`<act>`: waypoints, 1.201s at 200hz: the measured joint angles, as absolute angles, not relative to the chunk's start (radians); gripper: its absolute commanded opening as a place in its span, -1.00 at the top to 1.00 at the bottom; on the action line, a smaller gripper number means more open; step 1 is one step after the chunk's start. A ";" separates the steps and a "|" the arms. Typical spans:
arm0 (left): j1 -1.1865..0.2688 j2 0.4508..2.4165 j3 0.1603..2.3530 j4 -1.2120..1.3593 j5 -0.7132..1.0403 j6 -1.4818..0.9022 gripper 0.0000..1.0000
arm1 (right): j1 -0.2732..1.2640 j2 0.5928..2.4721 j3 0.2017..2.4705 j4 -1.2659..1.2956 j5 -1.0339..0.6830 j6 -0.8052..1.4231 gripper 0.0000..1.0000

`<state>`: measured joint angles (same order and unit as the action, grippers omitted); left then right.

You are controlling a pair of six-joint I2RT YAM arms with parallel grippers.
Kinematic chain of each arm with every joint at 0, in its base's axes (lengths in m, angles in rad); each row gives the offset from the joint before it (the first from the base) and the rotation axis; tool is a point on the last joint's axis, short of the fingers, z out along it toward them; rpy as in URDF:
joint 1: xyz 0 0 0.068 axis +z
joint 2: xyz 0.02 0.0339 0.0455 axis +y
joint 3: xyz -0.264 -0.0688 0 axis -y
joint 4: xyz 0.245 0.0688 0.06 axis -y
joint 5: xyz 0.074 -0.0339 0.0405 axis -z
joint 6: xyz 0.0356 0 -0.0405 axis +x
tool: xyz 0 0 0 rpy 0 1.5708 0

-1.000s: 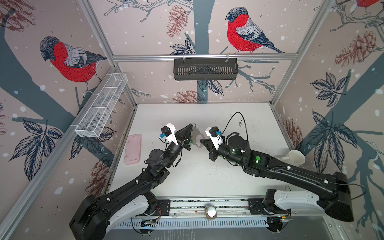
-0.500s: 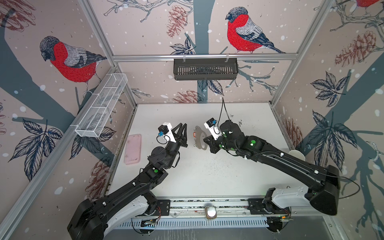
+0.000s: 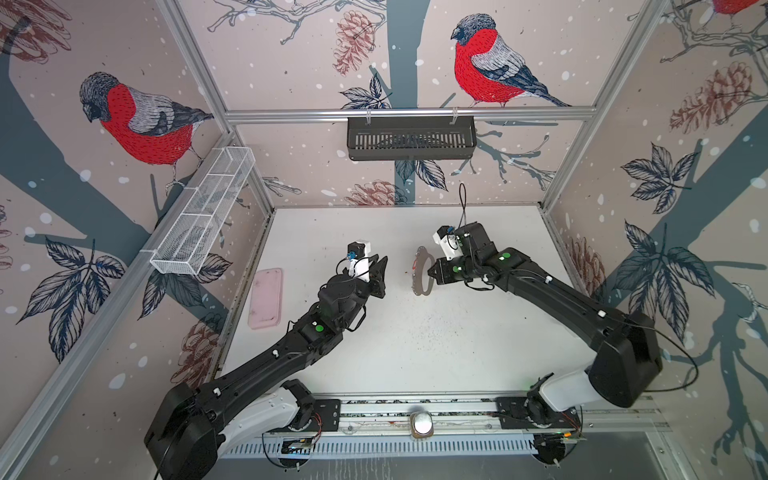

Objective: Put the keys on the keyring

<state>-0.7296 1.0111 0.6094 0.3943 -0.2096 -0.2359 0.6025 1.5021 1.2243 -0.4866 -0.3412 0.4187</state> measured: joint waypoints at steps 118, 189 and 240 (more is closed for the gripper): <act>-0.807 1.239 0.723 0.319 0.014 -0.153 0.38 | 0.541 1.599 1.317 -0.404 -0.408 0.581 1.00; -0.923 1.419 0.885 0.199 -0.221 -0.125 0.38 | 0.542 1.571 1.276 -0.325 -0.357 0.685 1.00; -0.987 1.469 0.842 0.308 -0.432 -0.071 0.39 | 0.543 1.542 1.250 -0.283 -0.355 0.733 1.00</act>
<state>-0.9871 1.4689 0.8421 0.3084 -0.4320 -0.0711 0.5426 1.5425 1.2499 -0.2832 -0.3550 0.7334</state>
